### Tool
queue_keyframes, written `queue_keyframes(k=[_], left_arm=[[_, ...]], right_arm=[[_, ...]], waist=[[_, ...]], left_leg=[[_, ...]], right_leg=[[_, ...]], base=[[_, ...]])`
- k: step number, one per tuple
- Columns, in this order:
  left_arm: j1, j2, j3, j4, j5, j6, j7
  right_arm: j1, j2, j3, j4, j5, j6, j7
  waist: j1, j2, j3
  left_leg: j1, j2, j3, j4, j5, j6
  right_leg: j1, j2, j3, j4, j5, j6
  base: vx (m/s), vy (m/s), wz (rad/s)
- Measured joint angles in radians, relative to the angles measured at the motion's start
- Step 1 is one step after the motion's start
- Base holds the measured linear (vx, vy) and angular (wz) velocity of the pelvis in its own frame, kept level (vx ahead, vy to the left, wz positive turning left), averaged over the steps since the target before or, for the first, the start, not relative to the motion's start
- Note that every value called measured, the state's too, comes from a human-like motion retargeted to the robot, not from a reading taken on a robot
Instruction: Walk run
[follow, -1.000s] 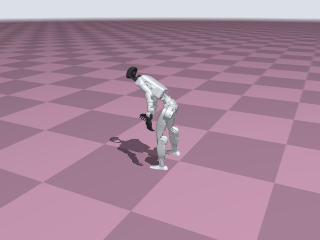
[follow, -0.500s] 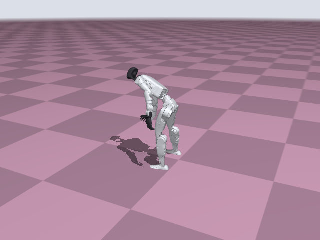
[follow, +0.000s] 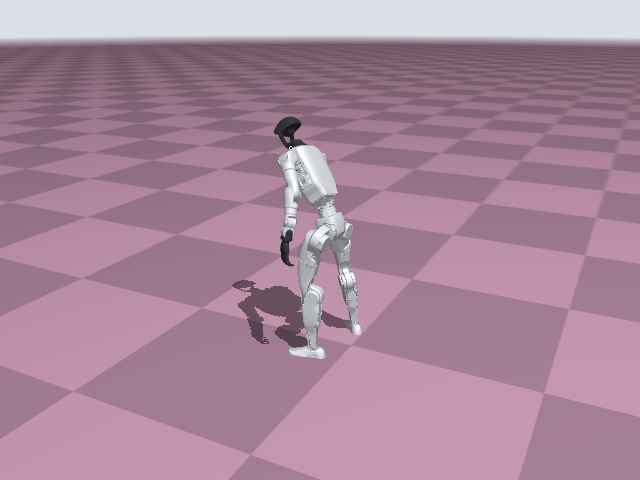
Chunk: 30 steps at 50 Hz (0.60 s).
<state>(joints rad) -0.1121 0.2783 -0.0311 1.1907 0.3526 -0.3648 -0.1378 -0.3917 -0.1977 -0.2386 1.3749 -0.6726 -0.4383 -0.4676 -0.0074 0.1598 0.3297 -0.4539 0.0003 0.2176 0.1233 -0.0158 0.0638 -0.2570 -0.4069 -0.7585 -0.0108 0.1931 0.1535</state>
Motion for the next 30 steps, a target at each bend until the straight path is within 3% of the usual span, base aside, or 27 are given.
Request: queue_keyframes(k=[5,9,13,15,17,22,25,30], left_arm=[[0.044,0.035,0.036,0.074,0.047,0.016,0.018],[0.07,0.054,0.031,0.131,0.082,0.028,0.011],[0.093,0.049,0.025,0.157,0.144,0.049,0.037],[0.101,0.036,0.021,0.167,0.161,0.057,0.058],[0.102,0.018,0.017,0.178,0.168,0.064,0.06],[0.122,-0.029,0.004,0.171,0.158,0.069,0.03],[0.142,-0.056,-0.017,0.157,0.147,0.061,0.011],[0.161,-0.074,-0.066,0.145,0.174,0.053,0.007]], right_arm=[[0.076,0.055,0.004,0.061,-0.002,0.036,0.178],[0.103,0.062,-0.008,0.119,0.035,0.172,0.452],[0.126,0.056,-0.044,0.134,0.038,0.324,0.711],[0.135,0.045,-0.052,0.136,0.032,0.35,0.761],[0.14,0.034,-0.056,0.133,0.024,0.351,0.735],[0.153,0.022,-0.075,0.097,0.006,0.335,0.569],[0.158,0.019,-0.103,0.075,0.007,0.319,0.521],[0.185,0.026,-0.153,0.045,0.06,0.305,0.531]], waist=[[-0.001,-0.091,-0.064],[-0.016,-0.147,-0.119],[-0.061,-0.166,-0.18],[-0.084,-0.187,-0.213],[-0.098,-0.215,-0.24],[-0.072,-0.287,-0.294],[-0.087,-0.288,-0.329],[-0.121,-0.257,-0.373]], left_leg=[[0.056,0.095,0.059,0.0,0.055,-0.043],[0.132,0.166,0.146,-0.024,0.132,-0.076],[0.201,0.276,0.195,0.016,0.152,-0.178],[0.224,0.313,0.22,0.096,0.142,-0.171],[0.22,0.295,0.127,0.219,0.112,-0.163],[0.259,0.129,-0.004,0.413,0.057,-0.178],[0.274,0.065,-0.013,0.454,0.015,-0.172],[0.277,0.009,-0.013,0.392,-0.059,-0.087]], right_leg=[[-0.015,0.083,0.125,0.011,-0.077,-0.029],[-0.015,0.157,0.228,0.018,-0.13,-0.071],[0.0,0.245,0.292,0.012,-0.159,-0.113],[0.003,0.27,0.335,0.007,-0.164,-0.131],[0.004,0.286,0.395,0.004,-0.162,-0.145],[0.015,0.324,0.594,0.007,-0.151,-0.162],[0.041,0.35,0.64,0.01,-0.155,-0.155],[0.099,0.399,0.683,0.01,-0.16,-0.14]], base=[[-0.03,-0.61,-1.37],[0.07,-0.44,-1.42],[0.01,-0.47,-1.04],[0.12,-0.38,-1.16],[0.1,-0.39,-1.47],[0.14,-0.28,-2.13],[0.21,-0.21,-1.74],[0.24,-0.15,-1.53]])
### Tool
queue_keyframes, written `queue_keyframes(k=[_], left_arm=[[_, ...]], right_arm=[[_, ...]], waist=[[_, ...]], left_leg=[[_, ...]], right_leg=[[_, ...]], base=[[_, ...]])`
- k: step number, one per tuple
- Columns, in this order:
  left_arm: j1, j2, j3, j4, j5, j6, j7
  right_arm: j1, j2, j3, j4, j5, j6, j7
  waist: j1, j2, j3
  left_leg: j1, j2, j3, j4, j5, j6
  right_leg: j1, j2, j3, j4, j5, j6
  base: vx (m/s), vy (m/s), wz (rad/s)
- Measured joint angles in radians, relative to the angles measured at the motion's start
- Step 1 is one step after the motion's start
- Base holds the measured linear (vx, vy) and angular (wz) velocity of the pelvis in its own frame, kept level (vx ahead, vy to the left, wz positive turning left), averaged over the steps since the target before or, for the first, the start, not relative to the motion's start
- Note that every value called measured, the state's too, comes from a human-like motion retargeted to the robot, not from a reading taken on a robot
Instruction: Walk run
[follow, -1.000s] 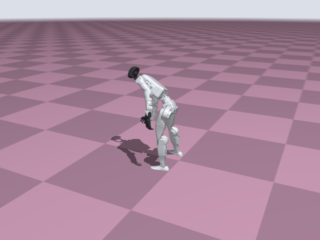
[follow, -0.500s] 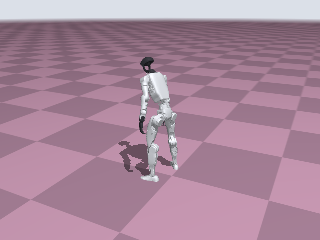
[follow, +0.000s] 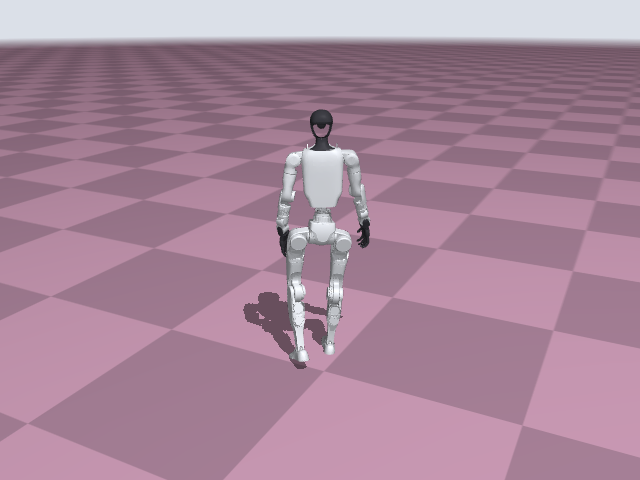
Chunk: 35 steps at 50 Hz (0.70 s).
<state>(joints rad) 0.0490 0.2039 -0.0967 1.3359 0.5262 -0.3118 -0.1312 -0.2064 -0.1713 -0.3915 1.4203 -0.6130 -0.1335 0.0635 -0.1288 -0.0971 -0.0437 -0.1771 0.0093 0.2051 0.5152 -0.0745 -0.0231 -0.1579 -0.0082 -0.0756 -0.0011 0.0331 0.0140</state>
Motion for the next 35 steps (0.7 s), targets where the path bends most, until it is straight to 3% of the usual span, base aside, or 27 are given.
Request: queue_keyframes(k=[7,13,21,23,25,29,30,32,35], left_arm=[[0.017,0.032,-0.01,0.018,0.088,0.017,0.05],[0.045,0.037,0.039,0.068,0.047,0.031,0.06],[0.142,0.025,0.074,0.103,0.079,0.019,0.07],[0.172,0.031,0.074,0.113,0.126,0.022,0.068],[0.204,0.038,0.079,0.13,0.176,0.036,0.068],[0.263,0.051,0.12,0.202,0.213,0.074,0.054],[0.271,0.054,0.134,0.229,0.205,0.083,0.044],[0.262,0.066,0.138,0.299,0.152,0.103,0.01],[0.237,0.081,0.118,0.364,0.038,0.144,-0.036]], right_arm=[[0.1,0.059,0.003,0.043,0.154,-0.03,-0.026],[0.207,0.085,0.083,0.105,0.171,-0.043,-0.024],[0.342,0.077,0.09,0.125,0.006,-0.02,-0.022],[0.373,0.077,0.064,0.125,-0.015,-0.007,-0.005],[0.406,0.079,0.038,0.126,-0.013,0.003,0.011],[0.455,0.075,0.016,0.141,0.047,0.013,0.029],[0.458,0.073,0.02,0.149,0.066,0.013,0.029],[0.457,0.07,0.024,0.161,0.095,-0.009,0.023],[0.445,0.06,0.051,0.16,0.097,-0.06,0.022]], waist=[[-0.004,0.005,-0.032],[-0.006,-0.007,-0.027],[0.016,0.013,-0.015],[0.025,0.012,-0.019],[0.045,0.006,-0.029],[0.073,0.004,-0.058],[0.063,0.0,-0.065],[0.064,0.004,-0.073],[0.081,0.017,-0.08]], left_leg=[[-0.043,-0.079,-0.115,-0.176,-0.036,0.039],[-0.114,-0.147,-0.28,-0.283,0.031,0.071],[-0.151,-0.21,-0.407,-0.374,0.134,-0.002],[-0.151,-0.218,-0.384,-0.374,0.176,0.045],[-0.146,-0.214,-0.35,-0.352,0.129,0.097],[-0.1,-0.217,-0.352,-0.346,0.051,0.128],[-0.091,-0.218,-0.357,-0.345,0.041,0.131],[-0.073,-0.182,-0.296,-0.351,0.021,0.133],[-0.029,-0.155,-0.279,-0.37,-0.019,0.14]], right_leg=[[0.076,0.062,0.049,-0.003,-0.01,0.032],[0.125,0.094,0.133,0.001,-0.004,0.011],[0.182,0.138,0.233,0.021,-0.011,-0.051],[0.194,0.138,0.245,0.032,-0.013,-0.073],[0.203,0.136,0.256,0.049,-0.012,-0.101],[0.198,0.162,0.259,0.121,0.041,-0.143],[0.19,0.163,0.253,0.146,0.071,-0.132],[0.16,0.172,0.23,0.219,0.151,-0.049],[0.096,0.174,0.169,0.365,0.176,0.212]], base=[[0.28,-0.22,-1.52],[0.26,-0.21,-1.33],[0.34,-0.11,-0.95],[0.39,-0.07,-0.54],[0.45,-0.07,-0.69],[0.63,-0.12,-0.61],[0.54,-0.15,-0.3],[0.38,-0.14,-0.5],[0.38,-0.24,-1.05]])
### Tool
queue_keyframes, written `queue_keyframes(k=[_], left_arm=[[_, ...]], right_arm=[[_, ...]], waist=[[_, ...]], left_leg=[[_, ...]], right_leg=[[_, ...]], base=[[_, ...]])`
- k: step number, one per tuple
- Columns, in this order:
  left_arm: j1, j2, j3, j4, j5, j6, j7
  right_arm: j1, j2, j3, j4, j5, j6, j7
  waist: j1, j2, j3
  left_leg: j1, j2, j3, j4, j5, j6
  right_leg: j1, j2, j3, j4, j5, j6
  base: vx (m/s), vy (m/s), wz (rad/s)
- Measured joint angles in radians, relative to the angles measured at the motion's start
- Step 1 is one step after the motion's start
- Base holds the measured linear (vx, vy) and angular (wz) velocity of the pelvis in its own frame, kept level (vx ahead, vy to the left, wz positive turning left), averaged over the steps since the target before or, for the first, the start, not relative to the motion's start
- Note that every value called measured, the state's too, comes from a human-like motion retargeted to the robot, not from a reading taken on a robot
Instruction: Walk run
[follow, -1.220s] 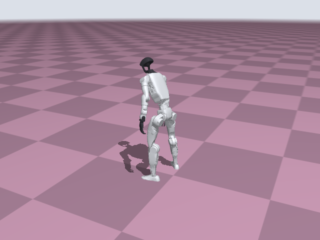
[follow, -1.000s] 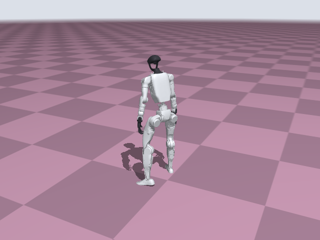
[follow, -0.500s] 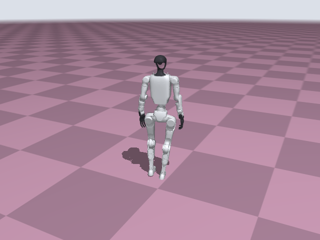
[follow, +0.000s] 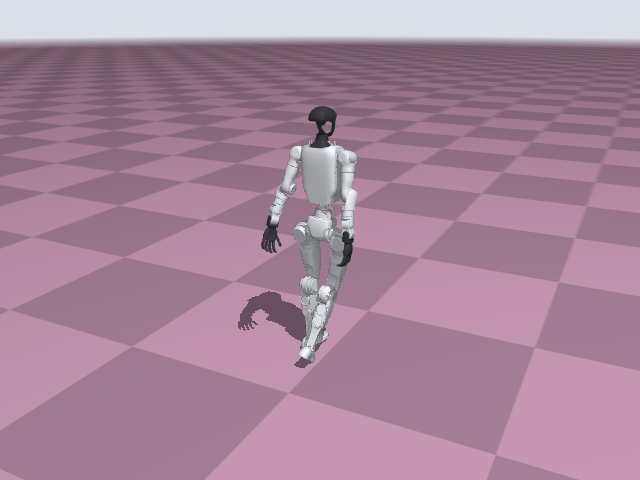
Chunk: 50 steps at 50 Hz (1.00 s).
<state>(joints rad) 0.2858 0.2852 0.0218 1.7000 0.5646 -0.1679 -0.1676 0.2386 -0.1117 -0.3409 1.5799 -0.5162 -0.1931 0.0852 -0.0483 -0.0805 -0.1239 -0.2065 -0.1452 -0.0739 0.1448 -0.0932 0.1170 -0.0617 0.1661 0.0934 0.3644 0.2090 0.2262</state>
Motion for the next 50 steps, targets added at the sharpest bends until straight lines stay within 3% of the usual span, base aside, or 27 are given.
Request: queue_keyframes(k=[2,3,7,9,13,15,18,20,23,25,26,29,32,35,37,43,46,50], left_arm=[[-0.013,0.001,-0.007,0.0,-0.062,0.029,-0.002],[-0.017,-0.014,-0.01,0.0,-0.082,0.035,0.008],[-0.086,-0.067,-0.023,-0.005,-0.104,0.003,0.055],[-0.13,-0.079,-0.042,-0.043,-0.089,-0.02,0.056],[-0.21,-0.094,-0.071,-0.139,-0.06,-0.06,0.048],[-0.268,-0.095,-0.096,-0.185,-0.064,-0.082,0.039],[-0.339,-0.09,-0.122,-0.238,-0.074,-0.102,0.024],[-0.377,-0.086,-0.128,-0.271,-0.072,-0.113,0.019],[-0.406,-0.077,-0.138,-0.307,-0.06,-0.126,0.018],[-0.406,-0.07,-0.146,-0.327,-0.058,-0.13,0.025],[-0.396,-0.068,-0.145,-0.335,-0.056,-0.134,0.032],[-0.348,-0.064,-0.135,-0.342,-0.048,-0.149,0.058],[-0.299,-0.078,-0.126,-0.308,-0.048,-0.148,0.081],[-0.258,-0.094,-0.113,-0.268,-0.041,-0.144,0.106],[-0.211,-0.107,-0.107,-0.26,-0.017,-0.164,0.157],[-0.052,-0.14,-0.065,-0.22,0.07,-0.178,0.28],[0.008,-0.147,-0.029,-0.169,0.088,-0.146,0.237],[0.065,-0.142,0.018,-0.104,0.083,-0.107,0.15]], right_arm=[[-0.013,0.001,0.017,-0.019,-0.049,-0.004,-0.001],[-0.016,-0.005,0.021,-0.029,-0.076,0.0,-0.011],[-0.04,-0.001,0.019,-0.045,-0.099,0.035,-0.088],[-0.04,0.013,-0.002,-0.044,-0.058,0.034,-0.11],[-0.021,0.035,-0.031,-0.032,0.013,0.008,-0.079],[-0.003,0.04,-0.042,-0.017,0.021,0.014,-0.044],[0.021,0.037,-0.048,0.008,-0.013,0.024,-0.026],[0.037,0.032,-0.047,0.027,-0.047,0.029,-0.026],[0.062,0.022,-0.037,0.069,-0.089,0.032,-0.011],[0.069,0.014,-0.028,0.097,-0.115,0.037,0.011],[0.071,0.011,-0.029,0.107,-0.131,0.043,0.02],[0.067,0.004,-0.04,0.12,-0.172,0.059,0.03],[0.034,-0.011,-0.051,0.111,-0.169,0.076,0.015],[-0.055,-0.036,-0.057,0.097,-0.136,0.102,-0.02],[-0.123,-0.047,-0.065,0.081,-0.116,0.118,-0.05],[-0.304,-0.048,-0.074,-0.038,-0.064,0.093,-0.102],[-0.371,-0.034,-0.059,-0.109,-0.013,0.055,-0.092],[-0.436,-0.021,-0.049,-0.188,0.028,0.034,-0.073]], waist=[[0.004,0.026,-0.003],[-0.007,0.048,-0.002],[-0.041,0.097,0.013],[-0.041,0.1,0.02],[-0.094,0.113,0.041],[-0.131,0.119,0.05],[-0.159,0.128,0.058],[-0.158,0.14,0.06],[-0.145,0.15,0.049],[-0.136,0.14,0.027],[-0.144,0.131,0.016],[-0.17,0.116,-0.006],[-0.205,0.112,0.006],[-0.201,0.08,0.01],[-0.225,0.088,0.016],[-0.133,0.073,0.036],[-0.099,0.078,0.05],[-0.073,0.096,0.08]], left_leg=[[0.001,0.074,0.023,0.029,-0.044,-0.035],[0.021,0.073,0.03,0.017,-0.047,-0.016],[0.086,0.102,0.072,-0.008,-0.074,-0.011],[0.118,0.103,0.1,-0.021,-0.086,-0.013],[0.181,0.108,0.1,-0.042,-0.102,-0.029],[0.221,0.108,0.093,-0.055,-0.113,-0.036],[0.276,0.123,0.102,-0.073,-0.123,-0.053],[0.306,0.146,0.122,-0.08,-0.125,-0.071],[0.343,0.18,0.133,-0.064,-0.094,-0.111],[0.357,0.189,0.137,-0.045,-0.038,-0.147],[0.362,0.191,0.132,-0.03,0.01,-0.166],[0.361,0.221,0.123,0.055,0.215,-0.206],[0.285,0.258,0.102,0.291,0.453,-0.202],[0.143,0.252,0.121,0.577,0.601,-0.154],[0.07,0.229,0.076,0.649,0.524,-0.162],[-0.14,0.182,0.203,0.638,0.214,-0.046],[-0.209,0.18,0.256,0.468,0.155,-0.016],[-0.237,0.137,0.26,0.158,0.142,-0.023]], right_leg=[[-0.057,0.026,-0.111,0.105,0.015,0.035],[-0.089,0.009,-0.113,0.177,0.007,0.035],[-0.214,-0.106,-0.256,0.326,-0.082,-0.09],[-0.267,-0.157,-0.26,0.309,-0.094,-0.118],[-0.348,-0.198,-0.156,0.167,-0.119,-0.095],[-0.373,-0.267,-0.121,0.025,-0.12,-0.096],[-0.401,-0.354,-0.131,-0.166,-0.091,-0.165],[-0.406,-0.351,-0.092,-0.282,-0.088,-0.201],[-0.385,-0.351,-0.172,-0.339,-0.114,-0.18],[-0.378,-0.356,-0.272,-0.292,-0.127,-0.197],[-0.371,-0.358,-0.282,-0.286,-0.089,-0.174],[-0.345,-0.311,-0.149,-0.255,-0.054,-0.178],[-0.274,-0.307,-0.159,-0.247,-0.091,-0.227],[-0.205,-0.312,-0.233,-0.273,-0.117,-0.269],[-0.166,-0.279,-0.188,-0.295,-0.134,-0.289],[-0.068,-0.227,-0.155,-0.339,-0.168,-0.341],[-0.023,-0.189,-0.153,-0.346,-0.2,-0.366],[0.045,-0.12,-0.144,-0.341,-0.252,-0.398]], base=[[0.37,-0.35,-1.25],[0.34,0.09,-0.84],[0.28,0.02,-0.79],[0.33,-0.11,-0.63],[0.39,-0.18,0.13],[0.44,-0.22,0.37],[0.41,-0.22,0.15],[0.49,-0.3,-0.24],[0.63,-0.47,-0.31],[0.7,-0.56,-0.25],[0.69,-0.54,0.0],[0.75,-0.6,0.16],[0.69,-0.52,0.18],[0.55,-0.39,-0.34],[0.55,-0.32,0.01],[0.52,-0.21,-0.95],[0.56,-0.15,-0.52],[0.57,-0.11,0.08]])
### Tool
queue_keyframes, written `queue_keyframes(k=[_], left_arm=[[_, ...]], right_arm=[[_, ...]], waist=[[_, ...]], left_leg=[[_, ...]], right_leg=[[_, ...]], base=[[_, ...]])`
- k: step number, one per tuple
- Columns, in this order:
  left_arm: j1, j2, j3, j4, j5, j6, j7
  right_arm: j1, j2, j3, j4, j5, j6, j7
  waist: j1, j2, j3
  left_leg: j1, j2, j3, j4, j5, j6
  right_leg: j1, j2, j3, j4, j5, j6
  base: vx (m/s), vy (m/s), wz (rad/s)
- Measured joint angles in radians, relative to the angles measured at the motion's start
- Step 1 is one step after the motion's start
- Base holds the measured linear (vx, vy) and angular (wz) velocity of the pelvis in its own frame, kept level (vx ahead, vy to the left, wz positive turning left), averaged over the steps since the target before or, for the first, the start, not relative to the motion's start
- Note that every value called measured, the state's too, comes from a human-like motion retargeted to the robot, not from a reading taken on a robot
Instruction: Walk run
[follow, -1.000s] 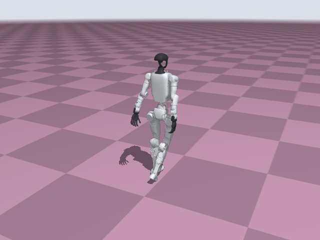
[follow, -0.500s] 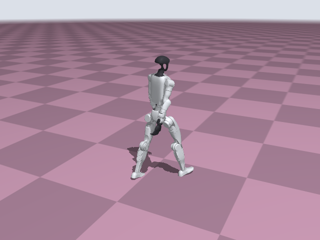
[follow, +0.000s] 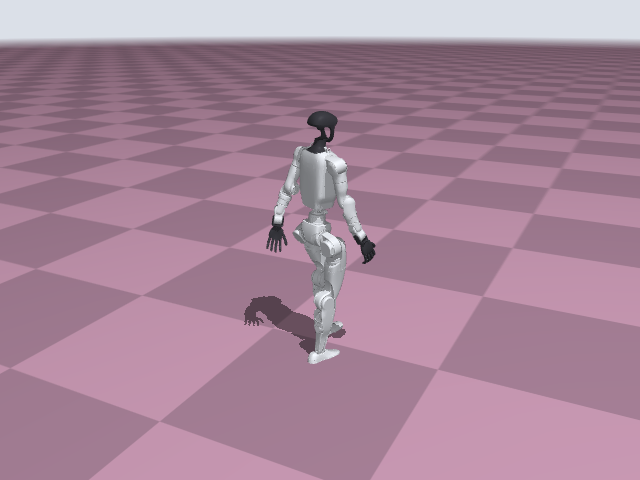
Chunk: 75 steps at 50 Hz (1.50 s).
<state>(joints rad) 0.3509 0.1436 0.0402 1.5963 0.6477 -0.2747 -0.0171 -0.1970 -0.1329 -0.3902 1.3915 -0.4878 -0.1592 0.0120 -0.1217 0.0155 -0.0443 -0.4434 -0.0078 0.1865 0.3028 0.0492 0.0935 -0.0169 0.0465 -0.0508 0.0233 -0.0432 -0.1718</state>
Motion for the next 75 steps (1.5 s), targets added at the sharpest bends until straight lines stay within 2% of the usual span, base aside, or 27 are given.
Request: queue_keyframes(k=[4,8,10,12,15,19,20,22,25,30,35,39,40,43,44,46,48,50,53,56,58,60,62,65,67,70,75], left_arm=[[0.041,0.024,0.036,0.032,-0.008,0.019,-0.022],[0.065,0.05,0.073,0.046,-0.035,0.027,-0.022],[0.067,0.057,0.09,0.054,-0.062,0.03,-0.025],[0.067,0.06,0.104,0.065,-0.091,0.031,-0.025],[0.027,0.074,0.097,0.104,-0.148,0.024,-0.027],[-0.061,0.068,0.112,0.098,-0.176,-0.004,0.025],[-0.092,0.063,0.114,0.089,-0.181,-0.015,0.042],[-0.157,0.056,0.097,0.047,-0.225,-0.037,0.051],[-0.266,0.045,0.06,-0.033,-0.298,-0.05,0.024],[-0.425,0.021,-0.026,-0.172,-0.331,-0.082,-0.046],[-0.561,0.029,-0.102,-0.278,-0.271,-0.108,-0.077],[-0.611,0.039,-0.142,-0.326,-0.216,-0.096,-0.079],[-0.614,0.04,-0.147,-0.335,-0.211,-0.094,-0.085],[-0.6,0.044,-0.141,-0.338,-0.226,-0.111,-0.098],[-0.594,0.046,-0.136,-0.33,-0.232,-0.114,-0.101],[-0.577,0.05,-0.124,-0.305,-0.237,-0.113,-0.107],[-0.557,0.055,-0.116,-0.265,-0.227,-0.103,-0.115],[-0.533,0.058,-0.112,-0.209,-0.203,-0.085,-0.12],[-0.474,0.054,-0.109,-0.114,-0.153,-0.035,-0.1],[-0.411,0.044,-0.116,-0.017,-0.143,-0.002,-0.044],[-0.364,0.052,-0.118,0.028,-0.153,0.001,-0.03],[-0.31,0.056,-0.105,0.04,-0.134,0.006,-0.034],[-0.25,0.059,-0.073,0.035,-0.088,0.017,-0.035],[-0.18,0.068,-0.028,0.046,-0.049,0.024,-0.029],[-0.141,0.078,-0.01,0.059,-0.053,0.027,-0.034],[-0.087,0.087,0.04,0.066,-0.052,0.038,-0.047],[-0.025,0.079,0.107,0.074,-0.094,0.037,-0.067]], right_arm=[[-0.011,-0.004,0.008,-0.043,0.002,-0.025,0.008],[0.013,-0.014,0.034,-0.033,-0.019,-0.044,0.013],[0.027,-0.015,0.042,-0.005,-0.054,-0.045,0.015],[0.049,-0.01,0.053,0.031,-0.104,-0.028,0.015],[0.091,0.009,0.045,0.093,-0.207,0.009,-0.006],[0.175,0.028,0.067,0.167,-0.274,0.021,-0.148],[0.195,0.031,0.07,0.182,-0.279,0.03,-0.202],[0.228,0.037,0.064,0.203,-0.292,0.055,-0.285],[0.273,0.052,0.029,0.208,-0.316,0.095,-0.313],[0.373,0.055,-0.009,0.19,-0.268,0.074,-0.129],[0.454,0.058,-0.036,0.187,-0.225,0.045,0.058],[0.479,0.046,-0.035,0.21,-0.205,0.048,0.107],[0.481,0.042,-0.034,0.215,-0.207,0.047,0.11],[0.476,0.022,-0.03,0.218,-0.221,0.052,0.101],[0.469,0.017,-0.028,0.217,-0.219,0.055,0.096],[0.456,0.01,-0.032,0.211,-0.209,0.059,0.083],[0.446,0.01,-0.049,0.203,-0.191,0.053,0.061],[0.44,0.01,-0.065,0.205,-0.154,0.031,0.036],[0.427,0.003,-0.066,0.232,-0.073,0.012,0.033],[0.374,-0.017,-0.077,0.267,-0.03,0.026,0.065],[0.328,-0.023,-0.08,0.269,-0.038,0.034,0.074],[0.276,-0.022,-0.071,0.249,-0.046,0.031,0.068],[0.23,-0.018,-0.062,0.202,-0.06,0.021,0.059],[0.177,-0.005,-0.037,0.083,-0.079,0.0,0.044],[0.153,0.0,-0.012,-0.003,-0.079,-0.028,0.021],[0.111,-0.003,0.018,-0.107,-0.07,-0.063,-0.02],[0.045,-0.032,0.029,-0.184,-0.056,-0.088,-0.046]], waist=[[0.033,-0.012,0.007],[0.06,-0.034,0.001],[0.101,-0.053,-0.008],[0.14,-0.086,-0.028],[0.128,-0.117,-0.065],[0.097,-0.098,-0.074],[0.085,-0.078,-0.072],[0.08,-0.065,-0.06],[0.093,-0.018,-0.049],[-0.011,0.045,-0.032],[-0.078,0.019,-0.016],[-0.071,-0.013,0.002],[-0.071,-0.015,0.005],[-0.064,-0.012,0.004],[-0.061,-0.009,0.001],[-0.068,-0.005,-0.004],[-0.093,0.007,-0.011],[-0.134,0.028,-0.015],[-0.168,0.043,-0.019],[-0.17,0.04,-0.025],[-0.171,0.02,-0.031],[-0.177,-0.008,-0.043],[-0.171,-0.021,-0.04],[-0.089,-0.055,-0.031],[-0.045,-0.069,-0.022],[0.009,-0.069,0.003],[0.087,-0.057,0.047]], left_leg=[[-0.011,-0.076,0.031,-0.235,-0.085,0.0],[0.016,-0.075,0.233,-0.312,-0.163,-0.003],[0.044,-0.047,0.342,-0.272,-0.182,0.052],[0.072,-0.03,0.451,-0.254,-0.155,0.103],[0.082,-0.07,0.349,-0.246,-0.068,0.155],[0.118,-0.076,0.167,-0.199,-0.133,0.166],[0.137,-0.071,0.131,-0.192,-0.152,0.167],[0.19,-0.074,0.099,-0.193,-0.181,0.161],[0.247,-0.046,0.044,-0.2,-0.209,0.144],[0.338,-0.06,-0.12,-0.209,-0.233,0.142],[0.425,-0.116,-0.244,-0.201,-0.27,0.137],[0.514,-0.133,-0.282,-0.203,-0.302,0.113],[0.534,-0.13,-0.291,-0.203,-0.308,0.104],[0.581,-0.122,-0.296,-0.206,-0.322,0.078],[0.591,-0.119,-0.292,-0.206,-0.32,0.068],[0.606,-0.113,-0.293,-0.201,-0.297,0.043],[0.613,-0.1,-0.312,-0.185,-0.246,0.004],[0.616,-0.08,-0.351,-0.15,-0.165,-0.051],[0.612,-0.067,-0.395,-0.048,0.067,-0.152],[0.526,-0.087,-0.387,0.173,0.343,-0.29],[0.434,-0.074,-0.297,0.368,0.458,-0.329],[0.349,-0.066,-0.229,0.468,0.465,-0.269],[0.258,-0.025,-0.164,0.554,0.323,-0.181],[0.129,-0.01,-0.077,0.576,0.154,-0.109],[0.063,-0.045,-0.097,0.495,0.083,-0.104],[0.016,-0.079,-0.138,0.274,0.068,-0.106],[-0.022,-0.063,-0.08,-0.08,0.012,-0.03]], right_leg=[[0.069,0.025,-0.06,-0.001,-0.049,0.003],[0.114,0.044,-0.114,0.02,-0.075,0.003],[0.129,0.046,-0.122,0.039,-0.059,0.01],[0.14,0.024,-0.129,0.063,-0.003,0.049],[0.151,0.005,-0.184,0.117,0.147,0.148],[0.104,0.032,-0.167,0.327,0.478,0.314],[0.067,0.058,-0.156,0.412,0.533,0.35],[-0.018,0.091,-0.108,0.61,0.558,0.392],[-0.108,0.109,-0.086,0.714,0.41,0.35],[-0.225,0.02,-0.09,0.649,0.182,0.269],[-0.28,-0.101,-0.007,0.323,0.185,0.283],[-0.344,-0.139,0.102,0.118,0.151,0.264],[-0.364,-0.149,0.098,0.071,0.153,0.263],[-0.407,-0.172,-0.029,-0.051,0.105,0.387],[-0.416,-0.173,-0.078,-0.068,0.095,0.391],[-0.427,-0.162,-0.123,-0.063,0.079,0.352],[-0.427,-0.166,-0.181,-0.01,0.083,0.279],[-0.41,-0.173,-0.226,0.019,0.118,0.256],[-0.366,-0.133,-0.088,0.044,0.17,0.214],[-0.317,-0.144,-0.095,0.076,0.144,0.164],[-0.273,-0.154,-0.145,0.073,0.121,0.136],[-0.237,-0.149,-0.102,0.058,0.093,0.117],[-0.194,-0.143,-0.12,0.042,0.076,0.112],[-0.144,-0.113,-0.099,0.019,0.06,0.091],[-0.111,-0.089,-0.081,0.008,0.046,0.085],[-0.059,-0.038,-0.064,0.003,0.018,0.075],[0.037,0.043,-0.025,0.006,-0.027,0.051]], base=[[0.67,-0.1,0.45],[0.8,-0.06,0.58],[0.79,-0.05,-0.21],[0.91,-0.01,-0.35],[0.93,0.01,0.59],[0.92,0.05,1.07],[0.72,0.02,1.53],[0.78,0.0,1.18],[0.71,0.05,1.0],[0.69,0.01,2.28],[0.64,-0.17,1.84],[0.61,-0.25,0.83],[0.67,-0.29,0.58],[0.76,-0.34,0.14],[0.64,-0.28,-0.14],[0.66,-0.31,0.23],[0.87,-0.44,0.78],[0.78,-0.38,1.26],[0.94,-0.53,0.88],[0.7,-0.33,0.32],[0.81,-0.44,0.05],[0.62,-0.4,0.17],[0.61,-0.43,-0.12],[0.64,-0.42,-1.13],[0.62,-0.35,-1.14],[0.64,-0.31,-0.92],[0.67,-0.22,-0.9]])
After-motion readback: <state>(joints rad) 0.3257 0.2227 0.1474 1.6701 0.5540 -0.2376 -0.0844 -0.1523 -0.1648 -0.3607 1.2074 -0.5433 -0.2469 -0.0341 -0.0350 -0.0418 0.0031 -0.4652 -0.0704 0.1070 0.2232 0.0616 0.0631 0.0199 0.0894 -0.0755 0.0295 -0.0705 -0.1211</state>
